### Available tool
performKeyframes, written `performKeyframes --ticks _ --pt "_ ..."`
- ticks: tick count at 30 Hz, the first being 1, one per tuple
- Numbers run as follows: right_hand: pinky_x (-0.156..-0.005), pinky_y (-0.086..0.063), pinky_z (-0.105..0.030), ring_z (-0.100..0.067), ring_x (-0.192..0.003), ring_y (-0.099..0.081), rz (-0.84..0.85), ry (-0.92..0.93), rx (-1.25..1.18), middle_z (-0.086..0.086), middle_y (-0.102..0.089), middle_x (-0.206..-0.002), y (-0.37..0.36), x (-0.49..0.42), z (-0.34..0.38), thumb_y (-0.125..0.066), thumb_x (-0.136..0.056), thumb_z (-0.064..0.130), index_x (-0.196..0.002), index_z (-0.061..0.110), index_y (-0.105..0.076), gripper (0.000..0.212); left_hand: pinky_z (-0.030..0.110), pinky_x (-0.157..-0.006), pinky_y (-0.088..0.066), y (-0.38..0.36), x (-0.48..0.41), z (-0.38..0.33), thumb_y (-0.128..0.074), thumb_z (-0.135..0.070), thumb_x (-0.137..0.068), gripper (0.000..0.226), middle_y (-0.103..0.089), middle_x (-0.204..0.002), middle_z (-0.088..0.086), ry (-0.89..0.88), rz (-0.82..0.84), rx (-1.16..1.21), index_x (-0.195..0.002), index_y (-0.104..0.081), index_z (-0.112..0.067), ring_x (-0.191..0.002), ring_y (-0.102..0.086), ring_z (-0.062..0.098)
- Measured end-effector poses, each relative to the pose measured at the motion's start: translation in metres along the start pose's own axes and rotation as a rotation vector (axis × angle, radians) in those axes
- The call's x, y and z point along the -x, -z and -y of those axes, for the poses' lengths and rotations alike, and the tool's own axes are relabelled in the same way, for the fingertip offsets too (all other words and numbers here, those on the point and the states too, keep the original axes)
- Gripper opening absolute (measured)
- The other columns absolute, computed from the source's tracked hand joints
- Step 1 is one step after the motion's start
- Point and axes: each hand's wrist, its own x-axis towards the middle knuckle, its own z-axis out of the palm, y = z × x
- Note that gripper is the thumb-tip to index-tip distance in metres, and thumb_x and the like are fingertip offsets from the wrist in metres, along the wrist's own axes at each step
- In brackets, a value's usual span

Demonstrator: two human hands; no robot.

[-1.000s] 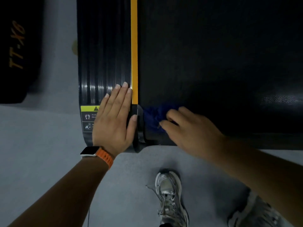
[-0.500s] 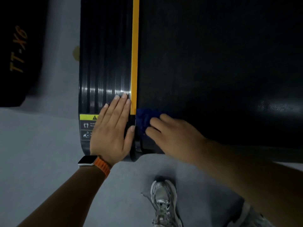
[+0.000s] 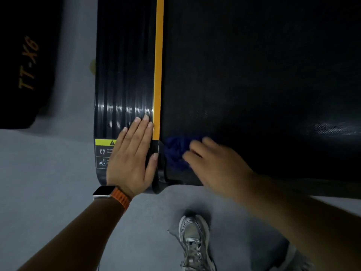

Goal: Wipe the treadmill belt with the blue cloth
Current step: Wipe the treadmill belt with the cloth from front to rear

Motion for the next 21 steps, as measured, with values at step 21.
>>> performKeyframes --ticks 21 --pt "-0.085 -0.05 -0.029 -0.013 -0.102 -0.057 -0.28 -0.514 -0.451 0.003 -0.055 -0.115 0.061 0.0 0.007 -0.061 -0.093 0.025 -0.118 0.021 -0.062 0.025 0.048 -0.127 -0.023 0.033 -0.005 -0.055 -0.036 -0.047 -0.106 0.066 -0.03 -0.167 0.008 0.241 0.036 0.235 -0.161 -0.028 -0.012 -0.156 -0.024 0.022"
